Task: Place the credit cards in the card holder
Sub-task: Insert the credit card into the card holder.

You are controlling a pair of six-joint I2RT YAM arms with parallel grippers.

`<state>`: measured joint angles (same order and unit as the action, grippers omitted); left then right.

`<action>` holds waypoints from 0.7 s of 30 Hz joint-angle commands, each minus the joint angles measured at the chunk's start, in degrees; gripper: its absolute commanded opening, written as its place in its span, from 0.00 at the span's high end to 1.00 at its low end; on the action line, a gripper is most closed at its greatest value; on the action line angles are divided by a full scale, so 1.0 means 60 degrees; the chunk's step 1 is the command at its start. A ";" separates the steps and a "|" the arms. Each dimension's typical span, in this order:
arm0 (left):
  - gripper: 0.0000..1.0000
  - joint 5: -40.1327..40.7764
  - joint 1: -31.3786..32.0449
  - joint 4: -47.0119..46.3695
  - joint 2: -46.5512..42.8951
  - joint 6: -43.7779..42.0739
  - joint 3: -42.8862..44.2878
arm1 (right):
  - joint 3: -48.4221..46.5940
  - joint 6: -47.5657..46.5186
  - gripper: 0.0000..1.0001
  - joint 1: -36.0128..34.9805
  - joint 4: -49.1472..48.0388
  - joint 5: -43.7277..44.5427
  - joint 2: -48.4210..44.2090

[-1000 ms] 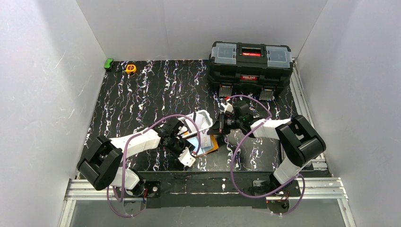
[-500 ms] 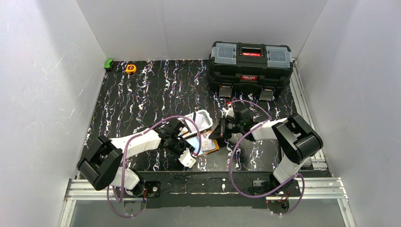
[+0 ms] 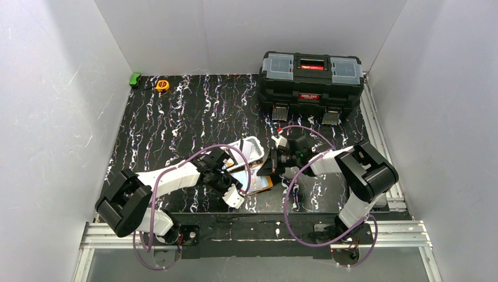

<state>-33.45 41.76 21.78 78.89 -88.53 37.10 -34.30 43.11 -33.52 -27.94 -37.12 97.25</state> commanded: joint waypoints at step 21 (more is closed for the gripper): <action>0.72 0.0260 0.0118 0.0296 -0.0082 0.0060 -0.0358 | -0.1693 -0.1280 0.99 -0.0258 0.1804 -0.0671 0.1190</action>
<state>-32.99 42.17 21.30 78.22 -88.33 36.40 -41.65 38.44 -33.74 -20.05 -41.15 102.56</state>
